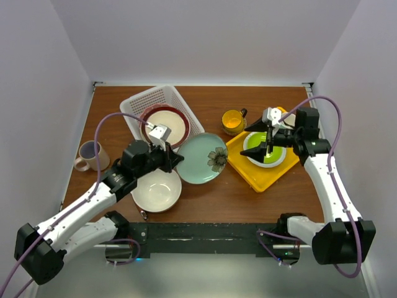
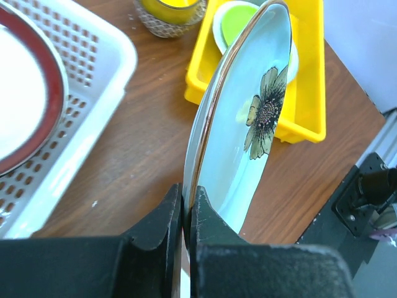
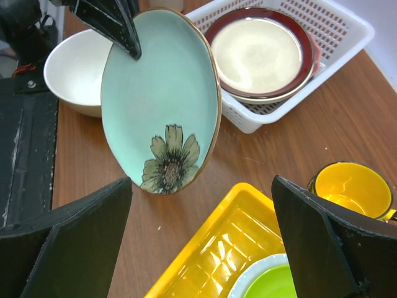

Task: Place the mixed dishes into the plastic bin
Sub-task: Pick up the plate at the center of the board.

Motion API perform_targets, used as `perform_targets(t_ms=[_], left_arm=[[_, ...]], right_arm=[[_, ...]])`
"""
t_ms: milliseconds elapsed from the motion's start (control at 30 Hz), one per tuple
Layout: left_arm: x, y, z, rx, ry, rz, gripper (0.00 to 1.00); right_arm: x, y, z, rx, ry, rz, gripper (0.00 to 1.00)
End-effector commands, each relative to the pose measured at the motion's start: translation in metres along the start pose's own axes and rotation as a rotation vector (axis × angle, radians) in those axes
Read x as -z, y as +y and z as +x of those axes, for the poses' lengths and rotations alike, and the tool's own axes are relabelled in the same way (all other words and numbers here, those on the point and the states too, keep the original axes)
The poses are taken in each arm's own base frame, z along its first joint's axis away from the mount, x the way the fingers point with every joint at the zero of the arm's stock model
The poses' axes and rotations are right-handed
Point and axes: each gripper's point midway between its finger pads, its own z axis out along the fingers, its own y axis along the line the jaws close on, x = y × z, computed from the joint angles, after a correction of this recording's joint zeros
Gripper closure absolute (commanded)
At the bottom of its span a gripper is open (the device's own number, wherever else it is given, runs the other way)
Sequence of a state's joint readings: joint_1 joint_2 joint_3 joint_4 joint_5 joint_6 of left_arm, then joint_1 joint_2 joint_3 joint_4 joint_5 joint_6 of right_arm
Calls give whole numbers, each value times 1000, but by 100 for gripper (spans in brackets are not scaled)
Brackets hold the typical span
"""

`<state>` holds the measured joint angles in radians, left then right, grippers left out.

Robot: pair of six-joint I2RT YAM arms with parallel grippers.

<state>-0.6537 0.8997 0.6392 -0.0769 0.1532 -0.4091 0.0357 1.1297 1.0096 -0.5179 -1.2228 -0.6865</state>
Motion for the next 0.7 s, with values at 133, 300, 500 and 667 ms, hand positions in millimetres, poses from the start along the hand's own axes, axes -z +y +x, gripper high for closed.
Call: perform_targets(t_ms=[133, 300, 500, 667], left_arm=[[30, -2, -97, 24, -296, 2, 100], [37, 17, -127, 52, -366, -55, 100], [38, 43, -157, 120, -426, -82, 100], [32, 78, -172, 209, -453, -102, 100]], right_arm=[[7, -12, -26, 45, -80, 97, 2], [8, -13, -25, 34, -81, 105, 2], [8, -14, -25, 35, -85, 110, 2], [8, -13, -24, 30, -87, 107, 2]])
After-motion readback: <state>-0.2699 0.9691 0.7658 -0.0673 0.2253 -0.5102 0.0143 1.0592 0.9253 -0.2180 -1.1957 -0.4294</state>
